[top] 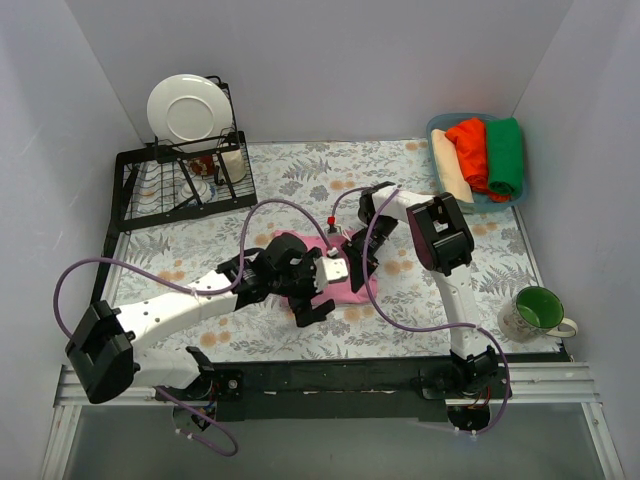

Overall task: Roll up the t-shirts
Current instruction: Roll the T-shirt to the center of the board.

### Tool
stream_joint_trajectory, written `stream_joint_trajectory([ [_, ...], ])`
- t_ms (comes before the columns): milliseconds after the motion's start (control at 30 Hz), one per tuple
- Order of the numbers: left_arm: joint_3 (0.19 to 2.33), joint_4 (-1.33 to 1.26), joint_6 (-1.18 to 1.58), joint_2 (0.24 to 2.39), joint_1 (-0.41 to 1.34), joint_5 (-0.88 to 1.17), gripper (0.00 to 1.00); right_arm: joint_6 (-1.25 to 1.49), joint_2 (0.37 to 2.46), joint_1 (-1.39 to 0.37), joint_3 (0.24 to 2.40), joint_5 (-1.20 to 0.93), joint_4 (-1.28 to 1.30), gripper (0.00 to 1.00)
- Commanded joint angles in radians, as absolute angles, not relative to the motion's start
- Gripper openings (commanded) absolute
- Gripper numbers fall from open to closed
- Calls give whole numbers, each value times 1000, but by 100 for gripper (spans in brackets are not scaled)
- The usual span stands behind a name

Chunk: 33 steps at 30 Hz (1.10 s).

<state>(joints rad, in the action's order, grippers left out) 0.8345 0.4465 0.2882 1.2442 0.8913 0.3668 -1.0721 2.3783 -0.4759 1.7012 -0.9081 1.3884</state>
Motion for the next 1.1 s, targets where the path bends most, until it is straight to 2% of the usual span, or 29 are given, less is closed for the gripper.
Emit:
stream_joint_trajectory([
  [0,862,408,365,1230,879,281,98,-1104,2401,-469,1713,-744,1301,1],
  [200,764,342,164,1220,888,170,98,-1100,2392,-469,1706,-750,1302,1],
  [333,703,318,58,1137,888,221,98,-1100,2391,-466,1700,-742,1301,1],
  [633,661,347,11,1126,890,265,92,-1095,2402,-463,1706,-739,1301,1],
  [733,655,351,6,1140,890,287,86,-1092,2407,-463,1704,-739,1301,1],
  [1067,594,255,-21,1244,867,212,85,-1089,2421,-462,1709,-730,1302,1],
])
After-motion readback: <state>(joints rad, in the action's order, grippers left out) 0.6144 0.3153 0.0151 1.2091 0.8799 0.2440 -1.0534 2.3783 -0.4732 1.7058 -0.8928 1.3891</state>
